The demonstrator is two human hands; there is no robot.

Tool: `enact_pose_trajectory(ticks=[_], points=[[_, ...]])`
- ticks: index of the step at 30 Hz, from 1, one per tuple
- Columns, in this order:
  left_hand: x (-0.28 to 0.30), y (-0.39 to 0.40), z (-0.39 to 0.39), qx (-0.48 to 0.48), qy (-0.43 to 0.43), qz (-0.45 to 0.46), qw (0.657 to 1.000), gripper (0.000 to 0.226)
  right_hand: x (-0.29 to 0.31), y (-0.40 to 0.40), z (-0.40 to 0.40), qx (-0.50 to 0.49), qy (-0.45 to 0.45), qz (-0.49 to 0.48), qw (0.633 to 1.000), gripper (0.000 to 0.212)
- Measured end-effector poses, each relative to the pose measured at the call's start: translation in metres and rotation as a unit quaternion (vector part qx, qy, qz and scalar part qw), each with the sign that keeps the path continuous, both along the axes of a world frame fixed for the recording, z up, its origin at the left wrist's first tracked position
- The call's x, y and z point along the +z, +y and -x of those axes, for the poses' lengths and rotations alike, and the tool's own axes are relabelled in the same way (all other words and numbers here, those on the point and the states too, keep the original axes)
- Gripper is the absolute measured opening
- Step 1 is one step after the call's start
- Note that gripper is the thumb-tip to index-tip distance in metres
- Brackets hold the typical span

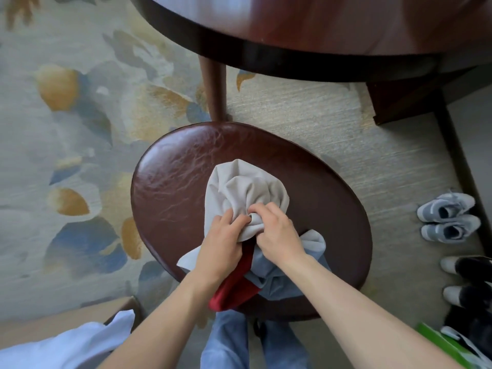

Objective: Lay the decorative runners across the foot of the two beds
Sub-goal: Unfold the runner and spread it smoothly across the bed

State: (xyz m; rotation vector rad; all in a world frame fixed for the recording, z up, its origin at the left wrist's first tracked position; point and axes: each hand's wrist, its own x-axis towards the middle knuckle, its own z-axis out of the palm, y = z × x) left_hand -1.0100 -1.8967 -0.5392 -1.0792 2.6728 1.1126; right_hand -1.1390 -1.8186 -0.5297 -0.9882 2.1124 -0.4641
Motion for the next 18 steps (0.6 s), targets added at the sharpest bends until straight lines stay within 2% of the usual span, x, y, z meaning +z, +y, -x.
enact_pose_trajectory(ticks=[6,12,18], points=[[0.063,-0.022,-0.032,0.013,0.024,0.051,0.998,0.035,0.06,-0.021,-0.02,0.062,0.043,0.031,0.997,0.038],[0.141,-0.039,-0.099,0.031,0.029,0.12,0.992,0.034,0.133,-0.054,-0.06,0.217,0.106,0.058,0.969,0.025],[0.222,-0.021,-0.192,0.164,0.026,0.202,0.965,0.025,0.214,-0.083,-0.138,0.348,0.13,0.138,0.918,0.021]])
